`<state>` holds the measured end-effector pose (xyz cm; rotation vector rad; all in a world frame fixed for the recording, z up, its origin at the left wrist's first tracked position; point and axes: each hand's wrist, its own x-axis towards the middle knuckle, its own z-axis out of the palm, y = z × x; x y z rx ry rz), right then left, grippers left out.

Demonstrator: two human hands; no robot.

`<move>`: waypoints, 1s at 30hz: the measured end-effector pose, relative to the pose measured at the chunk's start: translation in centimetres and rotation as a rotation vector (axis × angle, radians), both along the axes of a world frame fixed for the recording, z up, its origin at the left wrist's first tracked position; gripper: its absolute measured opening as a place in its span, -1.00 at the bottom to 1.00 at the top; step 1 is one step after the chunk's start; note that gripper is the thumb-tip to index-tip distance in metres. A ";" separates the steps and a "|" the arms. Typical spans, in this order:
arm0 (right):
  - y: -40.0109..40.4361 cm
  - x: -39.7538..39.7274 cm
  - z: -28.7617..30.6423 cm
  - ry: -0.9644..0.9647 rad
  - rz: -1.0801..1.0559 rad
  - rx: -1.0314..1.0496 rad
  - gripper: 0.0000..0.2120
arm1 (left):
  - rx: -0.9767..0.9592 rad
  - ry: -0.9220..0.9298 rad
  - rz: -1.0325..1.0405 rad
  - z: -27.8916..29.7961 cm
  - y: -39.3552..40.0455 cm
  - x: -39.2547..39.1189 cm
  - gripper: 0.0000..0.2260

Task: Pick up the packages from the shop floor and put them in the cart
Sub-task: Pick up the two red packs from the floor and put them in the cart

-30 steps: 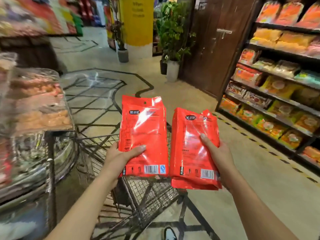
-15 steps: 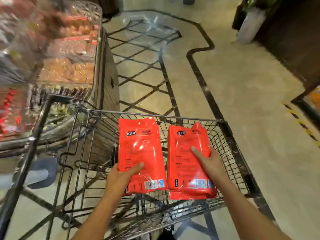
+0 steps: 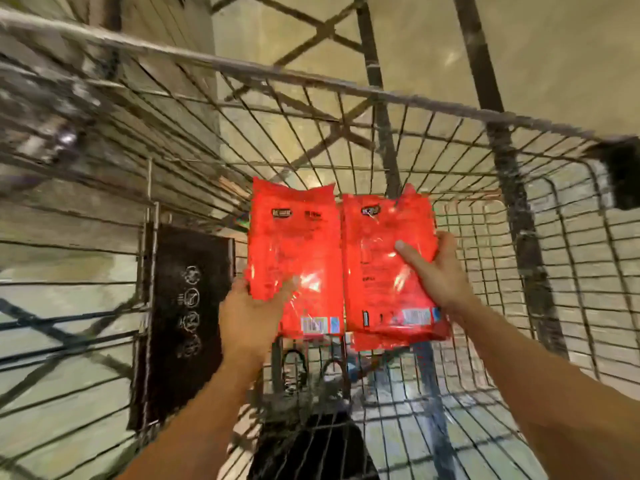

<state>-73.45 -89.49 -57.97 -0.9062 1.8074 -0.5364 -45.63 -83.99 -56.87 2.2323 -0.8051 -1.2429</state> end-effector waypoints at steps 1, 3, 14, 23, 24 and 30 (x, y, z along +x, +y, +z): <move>0.0 0.0 -1.4 -0.003 -0.001 0.002 -0.52 | 0.021 -0.049 -0.013 -1.0 -0.2 -0.2 -0.55; 0.1 0.4 -3.6 0.015 0.025 -0.002 -0.52 | 0.035 -0.149 -0.044 -2.7 -0.4 -0.5 -0.49; -0.1 4.0 -5.3 0.373 0.193 0.148 0.06 | 0.090 -0.228 -0.084 -4.0 -0.7 -1.6 -0.32; -3.0 3.8 7.8 0.490 0.493 -0.093 -0.21 | 0.079 -0.113 -0.436 9.0 -1.2 -5.9 -0.28; -3.3 4.1 10.2 0.494 0.538 -0.123 -0.26 | 0.041 -0.102 -0.468 11.1 -1.1 -6.1 -0.30; -4.9 5.9 24.7 0.556 0.732 -0.357 -0.31 | -0.153 -0.364 -0.643 24.6 -1.6 -1.4 -0.37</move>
